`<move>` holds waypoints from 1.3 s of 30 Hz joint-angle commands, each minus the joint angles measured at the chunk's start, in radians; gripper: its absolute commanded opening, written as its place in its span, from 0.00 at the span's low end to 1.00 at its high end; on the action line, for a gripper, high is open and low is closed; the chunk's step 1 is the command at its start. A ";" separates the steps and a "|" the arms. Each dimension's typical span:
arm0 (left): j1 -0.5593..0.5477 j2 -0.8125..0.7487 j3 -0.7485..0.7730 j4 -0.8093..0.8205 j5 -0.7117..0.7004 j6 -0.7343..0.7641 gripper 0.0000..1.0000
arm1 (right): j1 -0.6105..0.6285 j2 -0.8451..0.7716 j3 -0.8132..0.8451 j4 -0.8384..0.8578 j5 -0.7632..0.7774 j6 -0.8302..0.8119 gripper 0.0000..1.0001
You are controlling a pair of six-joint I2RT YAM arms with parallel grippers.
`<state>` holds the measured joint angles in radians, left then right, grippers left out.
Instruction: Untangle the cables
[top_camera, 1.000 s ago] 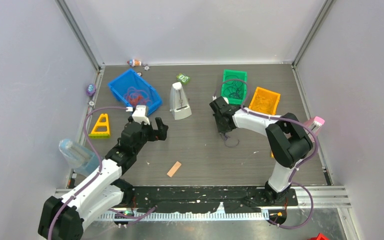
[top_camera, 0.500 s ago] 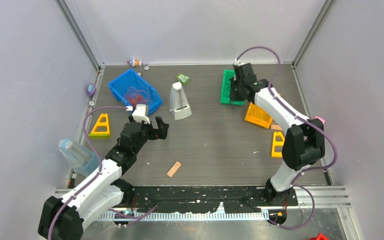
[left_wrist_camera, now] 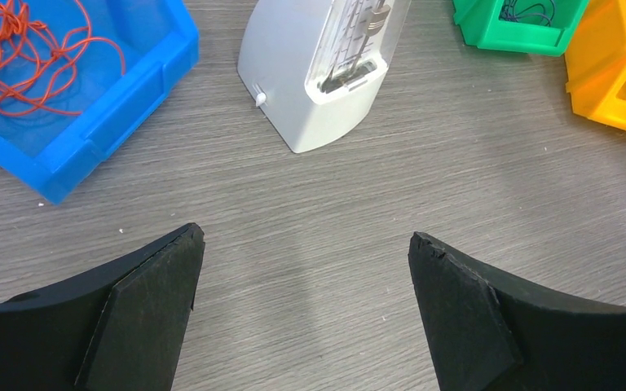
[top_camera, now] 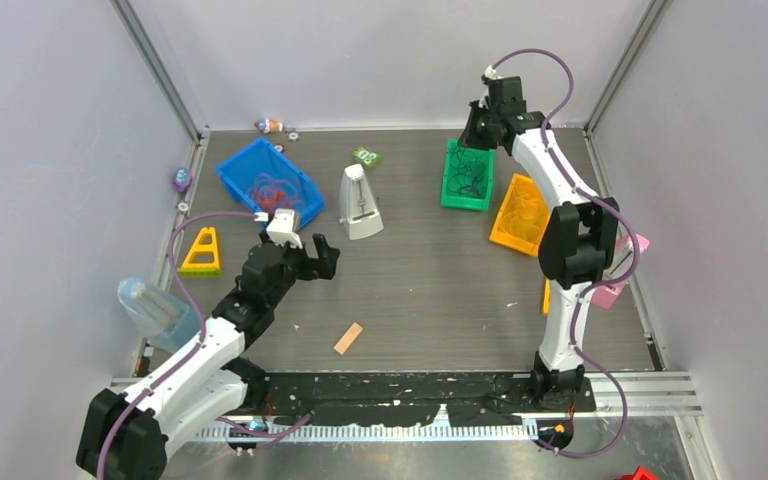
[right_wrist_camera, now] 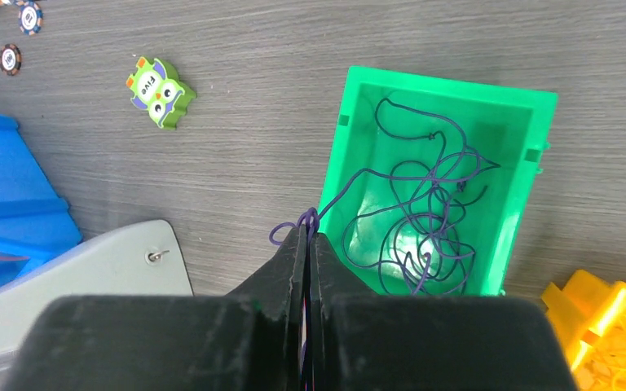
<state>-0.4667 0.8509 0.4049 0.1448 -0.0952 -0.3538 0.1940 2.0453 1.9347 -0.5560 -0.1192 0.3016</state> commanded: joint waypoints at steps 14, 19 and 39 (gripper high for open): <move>-0.009 0.018 0.007 0.054 -0.008 0.026 0.96 | -0.059 0.136 -0.050 0.059 -0.005 0.043 0.05; -0.010 0.018 0.009 0.052 -0.013 0.029 0.96 | -0.051 0.218 -0.020 0.011 0.095 0.022 0.11; -0.020 -0.004 0.009 0.033 -0.046 0.046 0.96 | -0.011 -0.023 -0.041 -0.003 0.160 -0.034 0.99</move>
<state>-0.4797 0.8719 0.4049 0.1452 -0.1135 -0.3309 0.1787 2.1544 1.8885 -0.5697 0.0288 0.2882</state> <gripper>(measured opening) 0.962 0.910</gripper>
